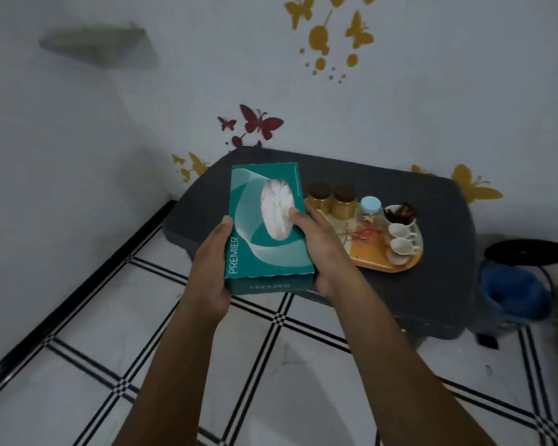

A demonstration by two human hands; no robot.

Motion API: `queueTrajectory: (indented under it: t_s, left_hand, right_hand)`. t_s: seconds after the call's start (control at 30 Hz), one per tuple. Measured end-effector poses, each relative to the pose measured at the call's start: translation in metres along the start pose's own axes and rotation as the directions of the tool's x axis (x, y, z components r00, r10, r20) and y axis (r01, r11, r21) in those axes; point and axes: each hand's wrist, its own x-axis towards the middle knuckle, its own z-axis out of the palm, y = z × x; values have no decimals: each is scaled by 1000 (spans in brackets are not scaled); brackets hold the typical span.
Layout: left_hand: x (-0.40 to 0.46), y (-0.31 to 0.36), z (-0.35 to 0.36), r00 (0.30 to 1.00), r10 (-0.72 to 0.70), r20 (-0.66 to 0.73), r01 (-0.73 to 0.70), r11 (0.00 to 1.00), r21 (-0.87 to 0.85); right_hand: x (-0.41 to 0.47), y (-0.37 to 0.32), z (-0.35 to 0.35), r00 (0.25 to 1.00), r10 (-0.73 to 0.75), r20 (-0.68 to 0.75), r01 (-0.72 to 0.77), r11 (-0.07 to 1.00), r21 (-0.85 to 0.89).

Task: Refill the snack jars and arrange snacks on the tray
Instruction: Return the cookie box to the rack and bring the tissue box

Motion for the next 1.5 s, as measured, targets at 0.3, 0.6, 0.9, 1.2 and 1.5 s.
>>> queueTrajectory:
  t_s: [0.3,0.6,0.9,1.2,1.5]
  left_hand:
    - [98,31,-83,985,-136,-102,138,990,8]
    - [271,69,-85,997,-51,-57,53,997,47]
    - [423,98,-76,995,-98,34,97,995,27]
    - [554,98,-67,954,-238,182,215,967,139]
    - [677,92,-86,894,-308,326,242,944,226]
  right_hand:
    - [107,26,85,998,57,11,-57,998,-22]
    - [275,-8,110,999,34,-9,-34,998,-45]
    - [403,-44,118,994,73,-82,-75,997,-22]
    - [505,-36,111,950,72,-304,-70,997,19]
    - [598,-11,117,894,65,-443,-71,997,2]
